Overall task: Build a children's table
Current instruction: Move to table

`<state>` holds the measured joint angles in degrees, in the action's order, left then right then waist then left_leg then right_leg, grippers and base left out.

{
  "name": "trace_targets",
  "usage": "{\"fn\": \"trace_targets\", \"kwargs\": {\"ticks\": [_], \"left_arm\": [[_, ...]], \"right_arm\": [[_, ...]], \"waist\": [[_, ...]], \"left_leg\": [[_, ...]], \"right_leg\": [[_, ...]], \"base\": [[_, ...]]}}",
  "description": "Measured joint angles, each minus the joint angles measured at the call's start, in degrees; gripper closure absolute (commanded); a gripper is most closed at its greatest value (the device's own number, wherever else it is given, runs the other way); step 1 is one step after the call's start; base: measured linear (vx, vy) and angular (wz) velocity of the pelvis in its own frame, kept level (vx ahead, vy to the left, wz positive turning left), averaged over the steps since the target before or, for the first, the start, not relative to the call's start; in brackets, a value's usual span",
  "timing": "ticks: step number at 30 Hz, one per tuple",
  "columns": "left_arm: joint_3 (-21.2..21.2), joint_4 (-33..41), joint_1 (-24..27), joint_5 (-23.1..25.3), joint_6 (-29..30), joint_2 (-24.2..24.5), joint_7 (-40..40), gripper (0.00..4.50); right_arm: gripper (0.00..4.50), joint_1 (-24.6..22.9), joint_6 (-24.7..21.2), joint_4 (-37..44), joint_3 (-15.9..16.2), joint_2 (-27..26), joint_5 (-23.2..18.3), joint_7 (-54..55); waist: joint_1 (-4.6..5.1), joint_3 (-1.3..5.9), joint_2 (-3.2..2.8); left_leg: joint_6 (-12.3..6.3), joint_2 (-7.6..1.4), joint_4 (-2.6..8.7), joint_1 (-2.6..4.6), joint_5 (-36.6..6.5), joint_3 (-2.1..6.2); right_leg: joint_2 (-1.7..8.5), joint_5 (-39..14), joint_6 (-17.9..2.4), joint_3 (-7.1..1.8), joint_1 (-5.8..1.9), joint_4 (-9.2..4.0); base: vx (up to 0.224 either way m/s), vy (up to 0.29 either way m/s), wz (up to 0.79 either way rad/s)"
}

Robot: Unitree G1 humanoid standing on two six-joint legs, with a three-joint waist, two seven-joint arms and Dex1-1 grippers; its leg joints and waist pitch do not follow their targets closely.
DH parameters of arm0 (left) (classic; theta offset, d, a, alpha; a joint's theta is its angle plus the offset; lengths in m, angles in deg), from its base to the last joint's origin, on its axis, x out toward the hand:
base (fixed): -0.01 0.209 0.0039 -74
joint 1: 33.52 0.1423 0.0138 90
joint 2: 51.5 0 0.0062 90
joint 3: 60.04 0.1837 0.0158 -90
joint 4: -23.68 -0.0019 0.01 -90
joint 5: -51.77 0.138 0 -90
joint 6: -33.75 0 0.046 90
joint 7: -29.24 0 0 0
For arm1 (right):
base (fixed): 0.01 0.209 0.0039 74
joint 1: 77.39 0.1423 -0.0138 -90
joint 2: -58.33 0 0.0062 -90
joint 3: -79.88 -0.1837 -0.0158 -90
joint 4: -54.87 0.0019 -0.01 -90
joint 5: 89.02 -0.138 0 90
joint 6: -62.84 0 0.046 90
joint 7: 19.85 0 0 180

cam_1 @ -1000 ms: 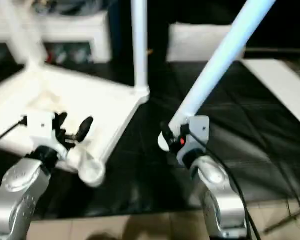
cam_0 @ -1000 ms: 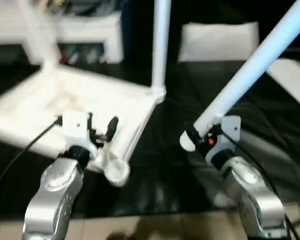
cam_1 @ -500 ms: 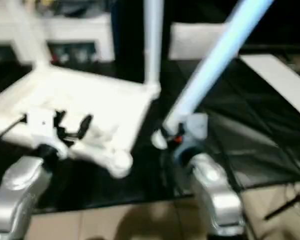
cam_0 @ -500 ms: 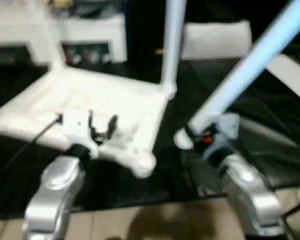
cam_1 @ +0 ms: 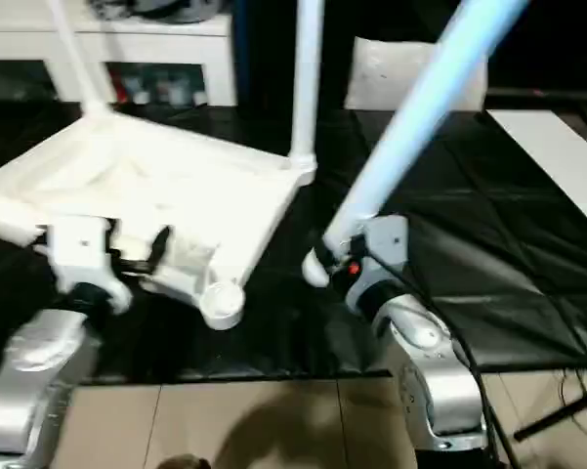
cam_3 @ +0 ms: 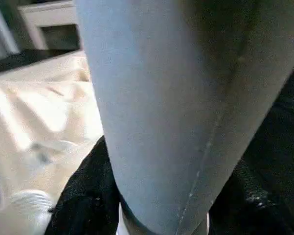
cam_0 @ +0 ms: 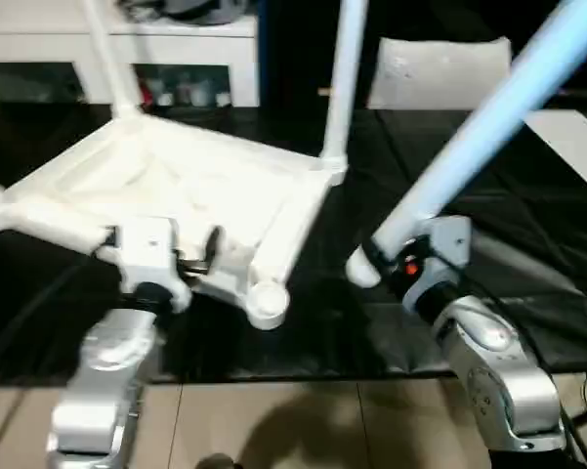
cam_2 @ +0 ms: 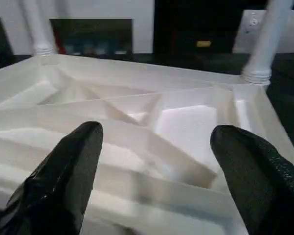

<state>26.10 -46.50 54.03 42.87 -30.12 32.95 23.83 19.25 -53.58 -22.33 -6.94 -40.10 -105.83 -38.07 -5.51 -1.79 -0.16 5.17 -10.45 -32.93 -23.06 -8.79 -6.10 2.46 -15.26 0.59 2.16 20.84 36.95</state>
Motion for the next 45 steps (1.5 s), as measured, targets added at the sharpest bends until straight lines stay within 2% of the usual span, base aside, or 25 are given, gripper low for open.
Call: {"fn": "trace_targets", "kwargs": {"ticks": [8, 10, 11, 12, 14, 16, 17, 18, 19, 20, 21, 22, 23, 24, 25, 26, 27, 28, 29, 31, 32, 34, 36, 40, 45], "left_arm": [[0.0, 0.3, 1.7, -0.5, 0.0, -0.3, -0.6, 0.57], [0.1, 0.3, 1.8, -0.5, 0.0, -0.4, -0.6, 0.57], [0.2, 0.3, 1.8, -0.5, 0.0, -0.4, -0.6, 0.57], [0.4, 0.3, 1.8, -0.5, 0.0, -0.4, -0.7, 0.57], [0.9, 1.3, 1.7, -0.5, 0.0, -0.5, -1.3, 0.57], [1.0, 1.5, 1.8, -0.5, 0.0, -0.6, -1.5, 0.57], [0.9, 1.5, 1.9, -0.5, 0.0, -0.5, -1.6, 0.57], [0.8, 1.5, 2.4, -0.5, 0.0, -0.3, -1.7, 0.57], [0.1, 1.4, 2.8, -0.4, 0.0, -0.1, -1.7, 0.57], [-0.1, 1.3, 2.7, -0.4, 0.0, 0.3, -1.7, 0.57], [-0.3, 1.3, 2.5, -0.4, 0.0, 0.4, -1.7, 0.57], [-0.2, 1.3, 2.5, -0.4, -0.1, 0.3, -1.7, 0.57], [-0.1, 1.3, 2.3, -0.5, -0.1, 0.1, -1.7, 0.57], [0.2, 1.3, 2.2, -0.5, -0.2, -0.8, -1.7, 0.57], [1.9, 1.3, 2.1, -0.9, -0.2, -1.7, -1.9, 0.57], [2.6, 1.5, 2.0, -1.4, -0.3, -1.9, -2.4, 0.57], [2.7, 1.7, 2.0, -1.6, -0.4, -1.8, -3.0, 0.57], [2.5, 2.1, 1.9, -1.8, -0.6, -1.2, -3.7, 0.57], [2.2, 2.3, 1.9, -2.1, -0.9, 0.0, -4.4, 0.57], [1.2, 2.0, 2.1, -2.2, -1.2, 1.0, -5.4, 0.57], [1.2, 1.4, 2.1, -2.2, -1.2, 1.6, -5.9, 0.57], [1.6, 1.1, 1.7, -2.2, -1.3, 2.9, -7.8, 0.57], [3.3, 1.0, 1.5, -2.2, -1.4, 3.7, -9.7, 0.57], [5.0, -1.6, -0.2, -2.6, -2.0, 8.3, -15.5, 0.57], [6.3, -4.5, -2.1, -2.5, -4.1, 12.4, -21.7, 0.57]], "right_arm": [[2.6, -0.4, -1.0, 0.4, 1.2, 0.6, -0.3, -1.0], [2.6, -0.4, -2.2, 0.7, 1.9, 1.4, -0.3, -1.1], [2.6, -0.4, -2.6, 0.7, 2.2, 1.7, -0.1, -1.1], [2.6, -0.7, -2.7, 0.7, 2.5, 2.2, 0.6, -1.1], [2.6, -1.4, -2.6, 0.8, 2.9, 2.7, 1.8, -0.9], [2.6, -1.6, -2.3, 0.8, 2.7, 2.5, 1.9, -0.6], [2.6, -1.6, -2.2, 0.8, 2.3, 2.0, 1.6, -0.4], [2.6, -1.3, -2.2, 0.8, 2.1, 1.0, 1.3, 0.0], [2.6, -1.1, -2.2, 1.0, 2.1, -0.2, 0.7, 0.3], [2.6, -1.1, -2.2, 1.7, 2.1, -0.3, 0.3, 0.3], [2.6, -1.0, -2.0, 2.1, 2.0, 0.2, 0.4, 0.3], [2.6, -1.2, -1.4, 2.3, 1.8, 0.8, 0.4, 0.2], [2.6, -1.5, -0.5, 2.6, 1.5, 1.3, 0.5, 0.2], [2.6, -2.2, 0.4, 2.9, 0.6, 1.6, 0.4, 0.2], [2.6, -2.5, 0.9, 2.8, -0.6, 1.9, 0.5, 0.2], [2.6, -2.6, 1.8, 2.5, -1.6, 2.1, 0.8, 0.4], [2.6, -2.5, 2.5, 2.5, -2.1, 2.2, 1.1, 0.5], [2.6, -2.2, 2.9, 2.7, -2.3, 2.0, 1.1, 0.5], [2.6, -2.1, 2.9, 2.7, -2.7, 1.5, 0.8, 0.4], [2.6, -1.4, 2.3, 2.7, -1.5, 0.8, 0.1, -0.2], [2.6, -1.5, 2.0, 2.7, -1.2, 0.9, -0.3, -0.4], [2.6, -1.5, 1.8, 2.7, -2.1, 1.2, -0.9, 0.1], [2.6, -1.6, 1.6, 2.1, -4.1, 1.2, -1.2, 1.0], [2.6, -1.4, 1.9, 1.7, -5.3, 0.8, -0.9, 1.8], [2.6, -1.3, 1.5, 1.7, -3.6, 1.3, -0.3, 1.5]], "waist": [[0.22, 0.04, 0.11], [0.21, 0.0, 0.09], [0.17, -0.12, 0.1], [0.14, -0.28, -0.34], [0.48, -0.55, -0.46], [0.4, -0.81, -0.8], [0.52, -0.9, -0.95], [0.27, -1.04, -0.92], [0.41, -1.07, -0.89], [0.83, -1.1, -0.53], [1.13, -1.12, -0.19], [2.13, -1.07, 0.45], [2.6, -0.92, 1.23], [2.36, -0.75, 1.4], [1.94, -0.74, 0.82], [1.51, -0.66, 0.28], [1.04, -0.33, -0.24], [0.69, 0.51, -1.82], [0.56, 0.76, -1.88], [1.2, 0.8, -1.03], [1.44, 0.86, -0.72], [1.72, 0.78, 0.33], [1.64, 0.68, 0.37], [2.03, 0.42, 0.04], [2.2, -0.17, 0.23]], "left_leg": [[-0.52, 0.05, -0.02, -0.01, -0.2, -0.86], [-0.71, 0.02, 0.07, 0.31, -0.3, -0.95], [-0.8, 0.03, 0.22, 0.76, -0.4, -0.96], [-1.11, 0.46, 0.37, 0.59, -0.6, -0.26], [-1.98, 0.49, 0.35, 0.87, -1.1, 0.3], [-2.74, 0.42, -0.13, 0.96, -1.6, 0.42], [-2.62, -0.01, -0.18, 1.75, -1.5, 0.2], [-2.55, -0.02, -0.11, 2.3, -1.6, -0.42], [-2.56, 0.57, -0.1, 2.69, -2.0, -0.41], [-2.85, 1.39, -0.11, 3.19, -2.5, -0.47], [-2.86, 1.8, -0.2, 3.72, -2.9, -0.7], [-3.35, 2.41, -0.39, 4.37, -3.2, -0.9], [-3.36, 2.84, -0.84, 4.61, -3.6, -1.11], [-3.95, 2.68, -1.21, 4.65, -4.2, -1.7], [-6.71, 2.45, -3.35, 3.84, -5.9, -1.68], [-7.45, 2.33, -5.2, 2.64, -6.3, -1.22], [-7.58, 2.35, -5.55, 1.63, -6.2, -0.74], [-7.32, 1.87, -3.3, 0.52, -3.9, -0.22], [-4.53, 1.61, -3.88, 0.76, -4.3, 0.39], [-4.24, 2.13, -4.43, 0.54, -4.7, 0.74], [-4.27, 2.62, -4.69, 0.55, -4.8, 1.01], [-4.14, 4.01, -4.99, 0.19, -4.8, 1.14], [-3.3, 3.93, -4.1, -0.16, -4.2, 0.84], [-2.3, 2.95, -2.86, 0.13, -3.3, 0.6], [-2.11, 2.13, -2.57, 0.86, -3.0, -0.54]], "right_leg": [[0.3, 0.5, 0.3, -0.53, -0.07, -0.71], [0.28, 0.4, 0.5, -0.5, -0.48, -0.97], [0.28, 0.2, 0.7, -0.39, -1.14, -1.32], [0.75, 0.1, 0.8, 1.02, -2.27, -2.1], [1.77, 0.0, 1.0, 3.8, -4.59, -3.93], [2.79, -0.5, 1.7, 6.31, -6.76, -5.13], [2.76, -0.8, 1.8, 6.15, -6.97, -5.27], [2.64, -1.5, 1.1, 5.02, -7.17, -4.86], [2.39, -2.4, -0.2, 4.04, -7.04, -4.01], [2.16, -3.3, -2.1, 2.73, -6.48, -2.32], [2.14, -3.3, -2.2, 2.03, -5.6, -0.87], [2.0, -3.0, -1.9, 1.54, -4.31, -0.07], [2.02, -2.7, -0.3, 0.74, -3.95, 0.15], [1.8, -3.1, 0.5, 0.13, -4.89, 0.08], [1.35, -3.2, 0.3, 0.08, -5.48, -0.77], [1.03, -3.1, 0.3, 0.08, -5.86, -1.41], [0.74, -3.1, 0.3, 0.15, -6.02, -1.92], [-0.23, -3.2, 0.6, 0.92, -6.05, -1.85], [-0.25, -3.8, 1.1, 1.07, -5.79, -1.14], [0.5, -3.8, 0.7, 0.53, -2.98, 2.64], [1.1, -3.1, 1.3, -0.81, -1.79, 3.14], [2.88, -2.1, 4.1, -3.05, 0.03, 1.52], [2.76, -1.6, 3.9, -3.09, 0.34, 1.53], [2.07, 0.0, 2.8, -2.78, -0.07, -0.16], [1.99, 0.6, 2.5, -2.86, -0.38, -0.29]], "base": [[0.0, 0.0, 0.0], [0.0, 0.0, 0.0], [0.0, 0.0, 0.0], [0.017, 0.02, 0.28], [0.025, 0.028, 0.4], [0.068, 0.047, 0.55], [0.045, 0.057, 0.58], [0.066, 0.057, 0.26], [0.066, 0.057, 0.26], [0.136, 0.048, 0.03], [0.141, 0.016, 0.06], [0.141, 0.016, 0.06], [0.132, -0.042, 0.12], [0.178, -0.05, 0.1], [0.178, -0.05, 0.1], [0.169, -0.011, -0.02], [0.13, 0.001, -0.06], [0.13, 0.001, -0.06], [0.153, 0.007, -0.08], [0.15, 0.009, -0.01], [0.077, 0.031, 0.08], [-0.055, 0.07, 0.04], [-0.028, 0.008, 0.02], [-0.071, -0.014, -0.02], [-0.11, -0.005, -0.02]]}}
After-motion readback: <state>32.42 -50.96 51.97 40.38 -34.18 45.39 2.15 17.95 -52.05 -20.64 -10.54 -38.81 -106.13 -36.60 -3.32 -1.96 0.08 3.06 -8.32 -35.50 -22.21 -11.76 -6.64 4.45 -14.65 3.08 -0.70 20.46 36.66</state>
